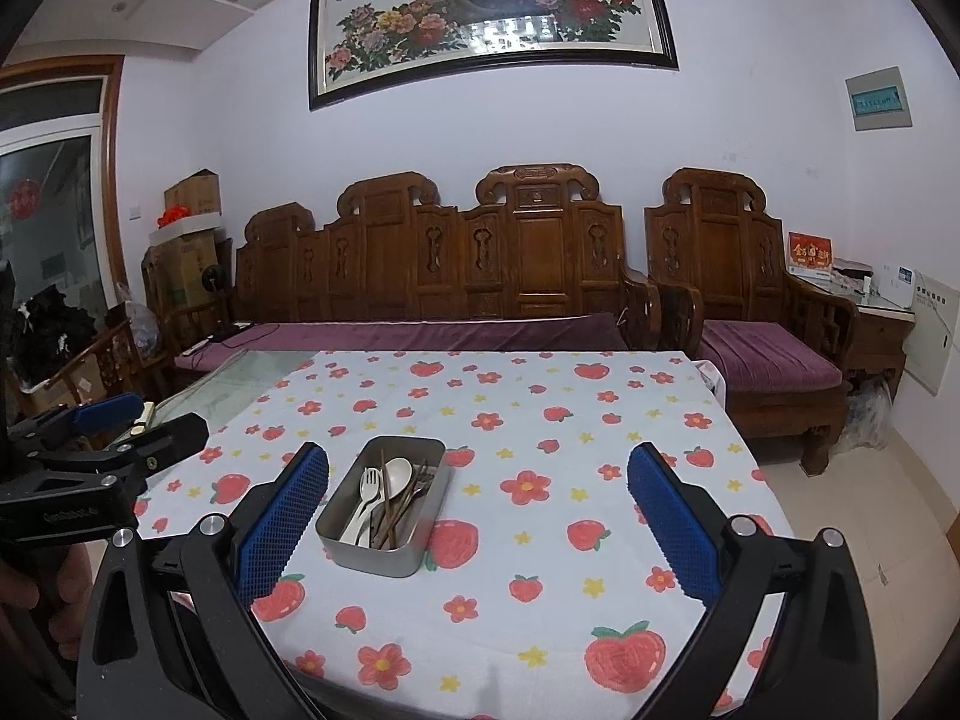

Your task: Organize utensils

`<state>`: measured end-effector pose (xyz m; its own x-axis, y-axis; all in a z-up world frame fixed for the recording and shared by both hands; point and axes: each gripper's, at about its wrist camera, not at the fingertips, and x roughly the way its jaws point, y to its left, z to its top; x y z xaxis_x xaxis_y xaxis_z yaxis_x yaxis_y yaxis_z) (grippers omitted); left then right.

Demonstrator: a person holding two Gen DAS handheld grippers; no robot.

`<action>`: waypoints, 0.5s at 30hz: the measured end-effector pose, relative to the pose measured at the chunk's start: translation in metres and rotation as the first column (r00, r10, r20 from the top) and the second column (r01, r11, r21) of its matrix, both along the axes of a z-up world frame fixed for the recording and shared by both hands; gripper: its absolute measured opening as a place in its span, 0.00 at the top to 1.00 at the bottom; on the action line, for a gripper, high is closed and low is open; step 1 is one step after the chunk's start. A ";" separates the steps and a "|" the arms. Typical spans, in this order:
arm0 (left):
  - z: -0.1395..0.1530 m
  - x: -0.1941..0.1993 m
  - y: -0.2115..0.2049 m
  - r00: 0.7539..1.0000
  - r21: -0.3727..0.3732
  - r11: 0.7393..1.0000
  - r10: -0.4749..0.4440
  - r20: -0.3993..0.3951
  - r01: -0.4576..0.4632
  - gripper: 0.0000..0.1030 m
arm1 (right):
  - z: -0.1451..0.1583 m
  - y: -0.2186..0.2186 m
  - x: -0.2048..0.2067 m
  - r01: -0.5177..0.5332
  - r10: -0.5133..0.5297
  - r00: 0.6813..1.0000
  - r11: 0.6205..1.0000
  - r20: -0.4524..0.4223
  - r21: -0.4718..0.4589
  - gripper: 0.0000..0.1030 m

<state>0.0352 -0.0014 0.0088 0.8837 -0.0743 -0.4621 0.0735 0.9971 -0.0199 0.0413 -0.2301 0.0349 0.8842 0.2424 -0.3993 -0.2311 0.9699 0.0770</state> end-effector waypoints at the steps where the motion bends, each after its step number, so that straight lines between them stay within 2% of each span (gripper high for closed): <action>1: 0.000 0.000 0.000 1.000 0.000 1.000 -0.001 0.001 0.001 0.07 | 0.000 -0.001 0.000 0.001 -0.001 1.000 1.000 0.000 0.003 0.02; 15: 0.004 -0.005 -0.001 1.000 0.006 1.000 0.000 0.019 0.000 0.07 | -0.003 -0.002 0.002 0.003 -0.003 1.000 1.000 -0.002 0.003 0.02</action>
<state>0.0298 -0.0026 0.0127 0.8925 -0.0715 -0.4454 0.0737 0.9972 -0.0124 0.0432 -0.2320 0.0321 0.8843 0.2411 -0.3999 -0.2280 0.9703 0.0807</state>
